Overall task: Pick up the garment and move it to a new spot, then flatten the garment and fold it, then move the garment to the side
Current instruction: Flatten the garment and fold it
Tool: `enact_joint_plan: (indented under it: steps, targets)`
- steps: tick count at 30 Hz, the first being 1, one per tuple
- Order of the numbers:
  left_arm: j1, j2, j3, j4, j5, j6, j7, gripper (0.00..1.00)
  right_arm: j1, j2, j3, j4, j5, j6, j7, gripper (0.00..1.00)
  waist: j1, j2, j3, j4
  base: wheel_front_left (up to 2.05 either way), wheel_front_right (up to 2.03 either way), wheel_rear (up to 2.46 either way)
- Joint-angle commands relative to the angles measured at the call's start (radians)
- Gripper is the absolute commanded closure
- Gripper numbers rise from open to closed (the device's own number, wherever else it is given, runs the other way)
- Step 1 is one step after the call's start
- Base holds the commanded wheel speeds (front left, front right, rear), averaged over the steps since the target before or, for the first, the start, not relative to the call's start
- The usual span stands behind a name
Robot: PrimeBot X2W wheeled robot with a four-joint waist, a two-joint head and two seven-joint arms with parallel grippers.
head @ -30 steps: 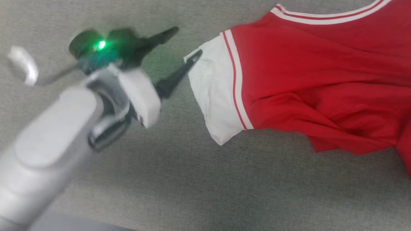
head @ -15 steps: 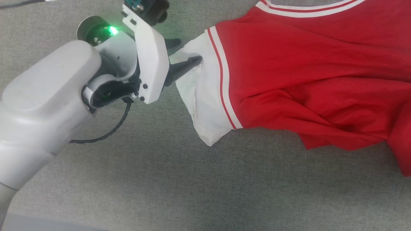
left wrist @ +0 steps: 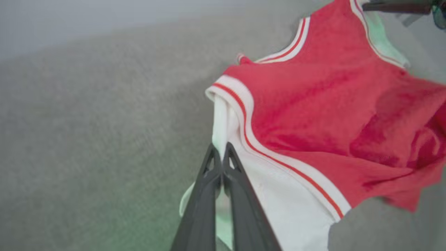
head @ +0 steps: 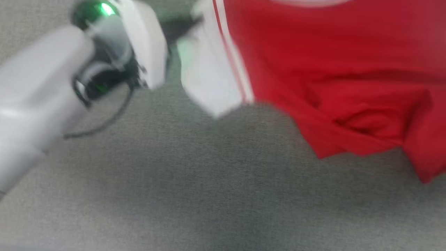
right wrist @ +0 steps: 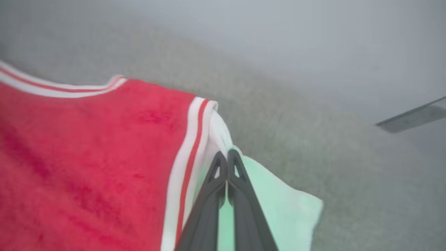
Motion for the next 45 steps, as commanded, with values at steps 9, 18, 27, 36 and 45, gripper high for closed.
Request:
enact_joint_plan:
  steps: [9,18,27,36,45]
  targets:
    - [-0.234,-0.039,0.148,0.269,-0.008,0.000,-0.309,1.00,-0.254,0.094,-0.156,0.197,-0.093,-0.002,-0.281,1.00,0.0000,0.0000,-0.029,-0.076,0.00,0.00,0.00]
    - [-0.513,-0.110,0.261,0.492,-0.009,0.001,-0.493,1.00,-0.535,0.271,-0.322,0.487,-0.262,-0.003,-0.520,1.00,0.0000,0.0000,-0.068,-0.134,0.00,0.00,0.00]
    - [-0.391,-0.086,0.217,0.380,-0.095,0.001,-0.469,1.00,-0.466,0.296,-0.263,0.536,-0.245,-0.003,-0.542,1.00,0.0000,0.0000,-0.094,-0.128,0.00,0.00,0.00]
    - [0.023,0.076,0.099,0.074,-0.180,0.001,-0.508,1.00,-0.075,0.213,-0.170,0.372,-0.082,-0.003,-0.501,1.00,0.0000,0.0000,-0.133,-0.118,0.00,0.00,0.00]
    - [0.433,0.177,0.060,-0.149,-0.196,0.000,-0.542,1.00,0.416,0.124,-0.180,0.126,0.081,-0.002,-0.451,1.00,0.0000,0.0000,-0.184,-0.101,0.00,0.00,0.00]
